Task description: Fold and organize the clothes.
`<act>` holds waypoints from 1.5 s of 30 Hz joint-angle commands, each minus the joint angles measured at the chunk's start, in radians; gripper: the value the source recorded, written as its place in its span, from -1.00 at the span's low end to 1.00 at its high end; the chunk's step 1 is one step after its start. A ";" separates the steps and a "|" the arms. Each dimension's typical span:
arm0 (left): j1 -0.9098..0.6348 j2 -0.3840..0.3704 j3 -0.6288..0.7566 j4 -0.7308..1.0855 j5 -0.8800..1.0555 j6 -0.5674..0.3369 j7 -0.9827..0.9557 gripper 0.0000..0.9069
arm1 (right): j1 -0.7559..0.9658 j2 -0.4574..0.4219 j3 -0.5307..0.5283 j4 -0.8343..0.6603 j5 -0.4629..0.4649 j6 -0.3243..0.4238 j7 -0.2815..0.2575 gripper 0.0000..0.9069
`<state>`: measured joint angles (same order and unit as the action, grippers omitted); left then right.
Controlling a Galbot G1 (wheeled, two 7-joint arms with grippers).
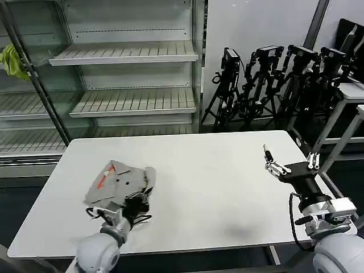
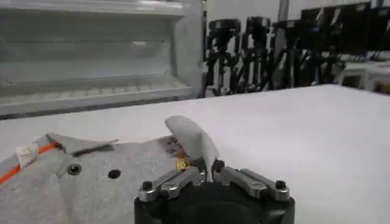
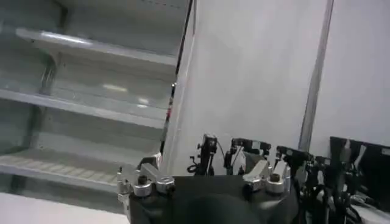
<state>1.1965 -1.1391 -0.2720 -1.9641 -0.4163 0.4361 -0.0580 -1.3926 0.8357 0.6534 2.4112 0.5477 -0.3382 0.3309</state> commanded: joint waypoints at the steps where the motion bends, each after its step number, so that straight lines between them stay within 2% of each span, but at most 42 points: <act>1: -0.106 -0.056 0.113 0.017 -0.089 -0.018 -0.044 1.00 | -0.040 0.007 0.009 0.018 -0.012 -0.002 0.000 1.00; 16: -0.115 -0.020 0.044 -0.107 -0.140 -0.043 -0.014 1.00 | -0.045 0.036 -0.027 0.015 -0.031 -0.004 -0.001 1.00; 20: -0.094 0.014 -0.064 -0.136 -0.070 -0.047 0.004 1.00 | -0.003 0.044 -0.119 -0.021 -0.018 -0.008 0.030 1.00; 22: -0.068 0.056 -0.138 -0.163 -0.016 -0.056 0.009 1.00 | 0.030 0.056 -0.199 -0.052 0.017 -0.012 0.055 1.00; 25: -0.008 0.102 -0.256 -0.210 -0.012 -0.043 0.009 1.00 | 0.091 0.092 -0.327 -0.097 0.098 -0.028 0.082 1.00; 26: 0.024 0.110 -0.307 -0.227 -0.012 -0.043 0.008 1.00 | 0.129 0.106 -0.376 -0.110 0.141 -0.046 0.108 1.00; 28: 0.079 0.116 -0.362 -0.264 -0.013 -0.041 0.008 1.00 | 0.162 0.123 -0.430 -0.123 0.194 -0.057 0.129 1.00; 33: 0.228 0.084 -0.481 -0.330 -0.008 -0.044 0.011 1.00 | 0.218 0.154 -0.606 -0.178 0.240 -0.060 0.150 1.00; 38: 0.323 -0.021 -0.561 -0.371 0.009 -0.058 0.016 1.00 | 0.255 0.196 -0.770 -0.215 0.237 -0.073 0.160 1.00; 45: 0.381 -0.119 -0.611 -0.418 0.048 -0.079 0.028 1.00 | 0.258 0.249 -0.849 -0.265 0.212 -0.067 0.166 1.00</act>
<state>1.4152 -1.1381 -0.7150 -2.2866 -0.4109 0.3721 -0.0382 -1.1975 1.0073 0.0667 2.2319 0.7250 -0.3947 0.4669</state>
